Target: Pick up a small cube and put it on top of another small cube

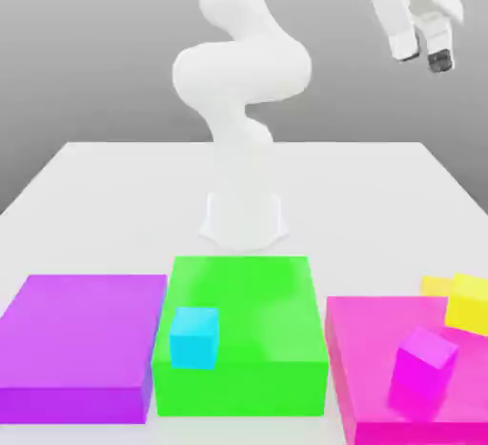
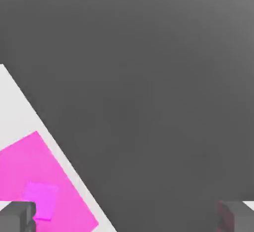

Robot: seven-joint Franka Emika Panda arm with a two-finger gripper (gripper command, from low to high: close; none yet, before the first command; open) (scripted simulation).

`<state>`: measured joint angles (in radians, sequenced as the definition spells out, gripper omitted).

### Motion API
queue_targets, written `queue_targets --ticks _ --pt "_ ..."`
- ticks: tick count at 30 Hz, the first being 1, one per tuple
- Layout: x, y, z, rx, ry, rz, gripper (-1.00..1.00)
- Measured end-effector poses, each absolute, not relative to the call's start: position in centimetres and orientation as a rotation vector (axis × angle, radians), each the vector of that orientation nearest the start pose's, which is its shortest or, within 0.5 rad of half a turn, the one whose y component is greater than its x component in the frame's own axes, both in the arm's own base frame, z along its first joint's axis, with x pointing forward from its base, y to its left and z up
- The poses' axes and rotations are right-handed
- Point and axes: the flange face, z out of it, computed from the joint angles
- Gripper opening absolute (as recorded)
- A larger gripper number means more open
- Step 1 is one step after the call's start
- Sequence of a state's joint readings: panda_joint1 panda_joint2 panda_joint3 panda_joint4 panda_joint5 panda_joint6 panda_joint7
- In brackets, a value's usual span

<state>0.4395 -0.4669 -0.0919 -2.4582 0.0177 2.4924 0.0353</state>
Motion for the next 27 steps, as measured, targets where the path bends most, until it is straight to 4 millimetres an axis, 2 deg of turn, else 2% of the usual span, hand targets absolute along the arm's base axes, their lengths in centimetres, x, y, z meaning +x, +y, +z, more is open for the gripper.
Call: queue_targets --ticks 6,12,18,21,27 --pt "40.9 20.3 44.8 -2.811 -0.980 -0.582 0.00" --pt "38.2 25.1 37.9 -2.635 -1.510 -0.446 0.00" --pt "34.2 28.7 31.2 -2.351 -1.998 -0.301 0.00" --pt "31.6 30.4 28.1 -2.159 -2.230 -0.226 0.00" --pt "26.4 31.9 22.1 -1.723 -2.617 -0.072 0.00"
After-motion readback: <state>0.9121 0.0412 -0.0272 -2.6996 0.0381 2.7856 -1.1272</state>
